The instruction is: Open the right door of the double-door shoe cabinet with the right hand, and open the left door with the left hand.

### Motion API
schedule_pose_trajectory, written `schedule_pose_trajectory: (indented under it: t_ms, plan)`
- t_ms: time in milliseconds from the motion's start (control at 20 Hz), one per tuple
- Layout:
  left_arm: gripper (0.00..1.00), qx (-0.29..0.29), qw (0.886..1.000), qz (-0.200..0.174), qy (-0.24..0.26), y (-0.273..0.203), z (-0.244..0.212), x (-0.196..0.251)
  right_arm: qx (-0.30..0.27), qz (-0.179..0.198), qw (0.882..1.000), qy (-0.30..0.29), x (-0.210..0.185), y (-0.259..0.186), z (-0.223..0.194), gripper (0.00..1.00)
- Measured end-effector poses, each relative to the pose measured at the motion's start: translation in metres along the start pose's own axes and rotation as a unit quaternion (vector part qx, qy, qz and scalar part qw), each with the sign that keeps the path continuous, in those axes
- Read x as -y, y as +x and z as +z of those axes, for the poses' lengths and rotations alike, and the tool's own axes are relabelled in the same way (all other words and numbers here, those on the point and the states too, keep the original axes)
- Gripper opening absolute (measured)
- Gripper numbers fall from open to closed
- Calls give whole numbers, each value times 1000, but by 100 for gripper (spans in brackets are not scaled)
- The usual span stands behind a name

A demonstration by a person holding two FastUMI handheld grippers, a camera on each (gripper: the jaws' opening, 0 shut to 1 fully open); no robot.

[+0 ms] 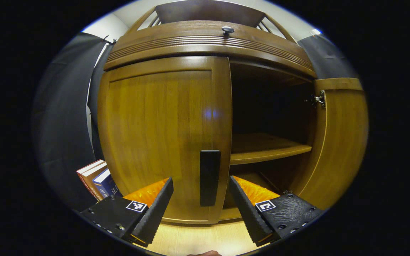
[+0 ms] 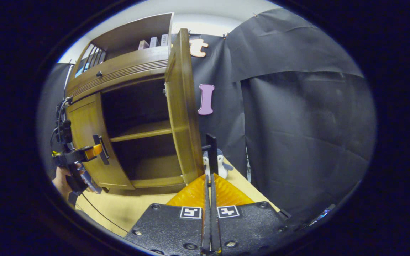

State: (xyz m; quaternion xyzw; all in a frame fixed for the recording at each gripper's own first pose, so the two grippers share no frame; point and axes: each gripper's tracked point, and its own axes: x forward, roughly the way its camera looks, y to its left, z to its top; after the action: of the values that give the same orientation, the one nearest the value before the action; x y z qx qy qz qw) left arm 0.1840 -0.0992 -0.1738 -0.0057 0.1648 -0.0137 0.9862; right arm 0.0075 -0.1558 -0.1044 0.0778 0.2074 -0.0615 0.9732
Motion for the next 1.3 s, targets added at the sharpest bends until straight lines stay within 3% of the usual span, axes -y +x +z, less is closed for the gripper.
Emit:
schedule_pose_trajectory:
  t_ms: [50,100,150,200,250,300,400,500,700,800,900,1000,1250,1300]
  plan:
    - [95,1,1000,0,2,7,0,0,2,1,1000,-4,-2,-3,0,0]
    - [86,0,1000,-1,3,11,-1,1,4,0,1000,-8,-3,-5,1,4]
    - [100,0,1000,-4,3,17,-2,2,6,1,1000,-10,-6,-6,3,4]
    - [95,0,1000,-9,3,22,-2,4,8,0,1000,-13,-7,-8,5,0]
    - [82,-1,1000,-8,4,26,-4,3,11,0,1000,-15,-8,-9,7,0]
    - [77,1,1000,-8,5,30,-4,1,13,-1,1000,-17,-8,-10,8,0]
    - [78,12,1000,1,7,37,1,-5,15,4,1000,-19,-11,-13,8,0]
    - [73,12,1000,-14,-5,38,0,1,16,11,1000,-20,-15,-15,8,9]
    - [55,24,999,-38,1,41,1,15,11,19,999,-25,-22,-17,6,17]
    - [32,27,999,-34,8,40,1,14,8,25,999,-32,-27,-17,3,19]
    - [37,26,999,-39,7,41,1,15,5,30,999,-37,-35,-15,0,20]
    - [24,22,999,-41,11,40,1,13,1,33,999,-41,-38,-14,-7,25]
    - [24,12,999,-44,0,28,-2,11,0,39,998,-46,-45,-11,-10,27]
    - [24,11,999,-40,-2,25,-3,10,-2,37,998,-49,-44,-10,-12,34]
